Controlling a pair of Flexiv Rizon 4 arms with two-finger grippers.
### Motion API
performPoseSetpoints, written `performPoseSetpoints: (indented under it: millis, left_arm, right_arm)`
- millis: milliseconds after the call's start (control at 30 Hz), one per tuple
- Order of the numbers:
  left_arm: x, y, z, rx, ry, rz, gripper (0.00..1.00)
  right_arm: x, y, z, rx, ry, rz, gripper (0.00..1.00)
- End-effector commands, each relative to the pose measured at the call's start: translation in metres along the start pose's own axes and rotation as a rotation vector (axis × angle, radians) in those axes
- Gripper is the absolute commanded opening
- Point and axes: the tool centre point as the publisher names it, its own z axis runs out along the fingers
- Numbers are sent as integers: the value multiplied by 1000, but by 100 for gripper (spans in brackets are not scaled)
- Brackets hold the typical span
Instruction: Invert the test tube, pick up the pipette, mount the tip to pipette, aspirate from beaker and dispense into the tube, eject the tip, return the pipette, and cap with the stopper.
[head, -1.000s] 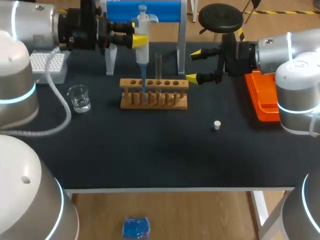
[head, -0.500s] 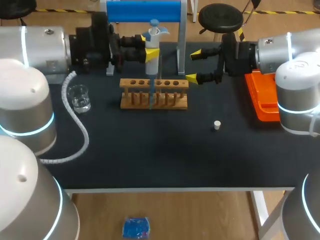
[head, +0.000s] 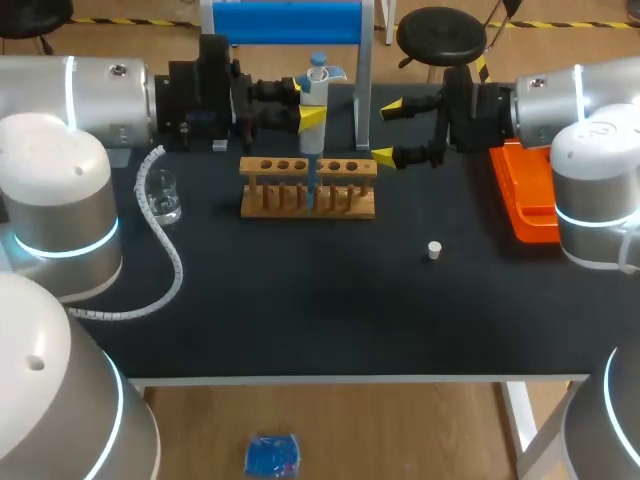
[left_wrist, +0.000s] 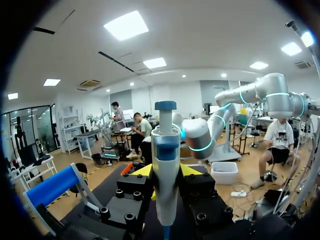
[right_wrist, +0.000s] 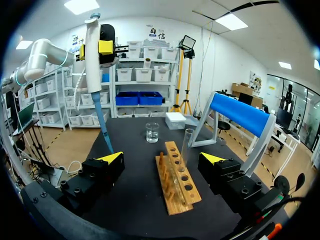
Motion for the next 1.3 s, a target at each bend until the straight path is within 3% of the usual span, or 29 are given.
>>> performPoseSetpoints:
  millis: [33,500,1300]
  left_arm:
    - [-2,2,-3,-6,0,-5,0]
    - [6,17,4,33,-11,-25,0]
    - [6,16,6,28,-2,-28,0]
  right_arm:
    - [0,-1,-1,-1,0,-1,100]
    - [0,-1,-1,-1,0,-1,100]
    - [3,0,-8,-13,5,1,100]
